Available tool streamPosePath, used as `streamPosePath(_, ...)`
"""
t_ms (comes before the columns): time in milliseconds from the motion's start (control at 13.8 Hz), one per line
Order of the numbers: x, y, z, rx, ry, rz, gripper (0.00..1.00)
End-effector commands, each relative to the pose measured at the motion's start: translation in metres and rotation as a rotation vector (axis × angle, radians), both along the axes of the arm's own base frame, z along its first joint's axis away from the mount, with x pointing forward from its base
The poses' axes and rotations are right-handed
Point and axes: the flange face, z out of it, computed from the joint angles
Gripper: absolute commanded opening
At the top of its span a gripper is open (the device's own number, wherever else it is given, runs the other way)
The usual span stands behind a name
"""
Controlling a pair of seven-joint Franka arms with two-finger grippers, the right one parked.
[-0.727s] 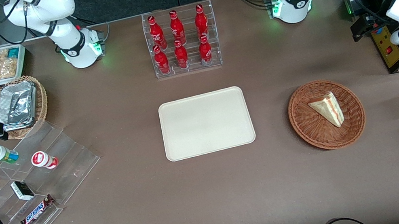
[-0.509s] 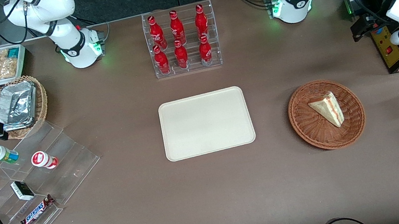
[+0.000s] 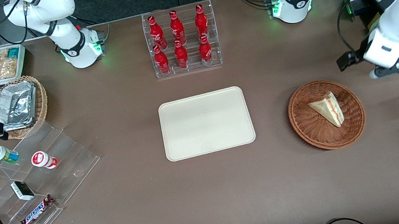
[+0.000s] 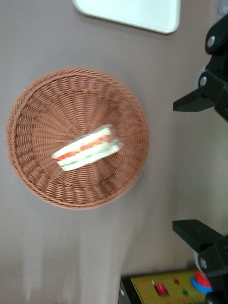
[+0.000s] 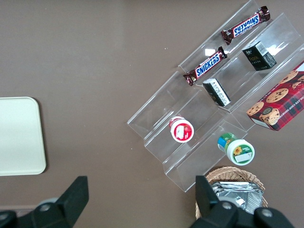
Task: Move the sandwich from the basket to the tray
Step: 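Move the left gripper from rest toward the wicker basket, then lower the open left gripper over the sandwich and close on it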
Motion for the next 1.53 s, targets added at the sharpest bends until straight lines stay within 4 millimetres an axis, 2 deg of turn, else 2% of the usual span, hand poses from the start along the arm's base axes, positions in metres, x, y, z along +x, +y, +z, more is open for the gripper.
streamPosePath(0,0.009,0.000,-0.022,-0.005,-0.051,0.142,1.00)
streamPosePath(436,0.033,-0.008,-0.103,-0.001,-0.084,0.426,1.00)
streamPosePath(582,0.039,-0.011,-0.125,-0.001,-0.091,0.467,1.00)
streamPosePath(873,0.029,-0.015,-0.166,0.008,-0.057,0.493,1.00)
streamPosePath(1164,0.022,-0.015,-0.195,0.008,-0.050,0.495,1.00)
streamPosePath(1236,0.022,-0.015,-0.198,0.009,-0.045,0.495,0.91)
streamPosePath(1309,0.021,-0.015,-0.203,0.011,-0.036,0.495,0.69)
streamPosePath(1382,0.020,-0.015,-0.208,0.013,-0.027,0.501,0.40)
streamPosePath(1455,0.019,-0.015,-0.213,0.019,-0.014,0.502,0.21)
